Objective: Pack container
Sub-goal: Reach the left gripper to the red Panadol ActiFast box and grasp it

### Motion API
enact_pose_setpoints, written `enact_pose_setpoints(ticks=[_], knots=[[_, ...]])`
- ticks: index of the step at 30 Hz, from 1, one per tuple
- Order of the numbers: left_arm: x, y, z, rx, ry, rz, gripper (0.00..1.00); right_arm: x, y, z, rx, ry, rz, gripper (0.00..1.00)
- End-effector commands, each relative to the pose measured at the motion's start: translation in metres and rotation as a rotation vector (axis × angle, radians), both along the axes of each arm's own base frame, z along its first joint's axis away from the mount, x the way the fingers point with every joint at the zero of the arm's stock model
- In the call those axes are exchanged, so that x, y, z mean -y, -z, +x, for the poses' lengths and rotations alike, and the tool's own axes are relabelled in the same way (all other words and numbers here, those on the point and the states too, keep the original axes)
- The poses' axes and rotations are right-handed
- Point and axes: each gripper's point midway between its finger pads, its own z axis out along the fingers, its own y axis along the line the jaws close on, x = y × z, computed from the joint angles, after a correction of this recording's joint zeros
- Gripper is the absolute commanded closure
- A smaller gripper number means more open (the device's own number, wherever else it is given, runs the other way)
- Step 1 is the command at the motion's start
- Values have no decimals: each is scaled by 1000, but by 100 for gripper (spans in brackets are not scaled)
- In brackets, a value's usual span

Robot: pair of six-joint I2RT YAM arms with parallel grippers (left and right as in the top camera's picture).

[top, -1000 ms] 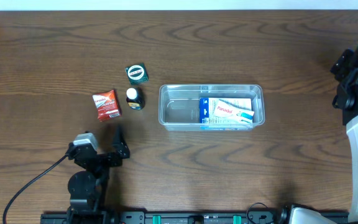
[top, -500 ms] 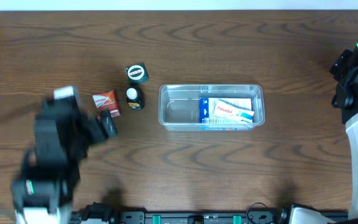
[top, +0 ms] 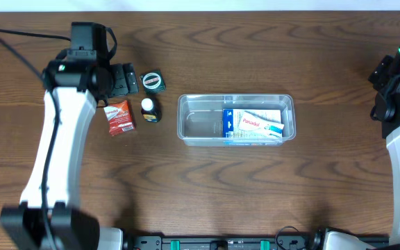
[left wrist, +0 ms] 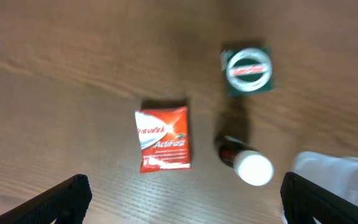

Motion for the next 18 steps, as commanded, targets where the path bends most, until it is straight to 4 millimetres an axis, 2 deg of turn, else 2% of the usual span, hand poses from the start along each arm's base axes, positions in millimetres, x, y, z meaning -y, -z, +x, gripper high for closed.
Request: enact_pose_setpoints(ticks=[1, 5, 11, 18], knots=[[-10, 26, 4, -75, -64, -31, 2, 4, 1, -2, 2, 24, -1, 1], [-12, 59, 7, -164, -77, -31, 2, 4, 1, -2, 2, 24, -1, 1], [-17, 101, 6, -263, -193, -60, 2, 4, 1, -2, 2, 24, -1, 1], [-30, 142, -17, -411, -238, -86, 2, 4, 1, -2, 2, 24, -1, 1]])
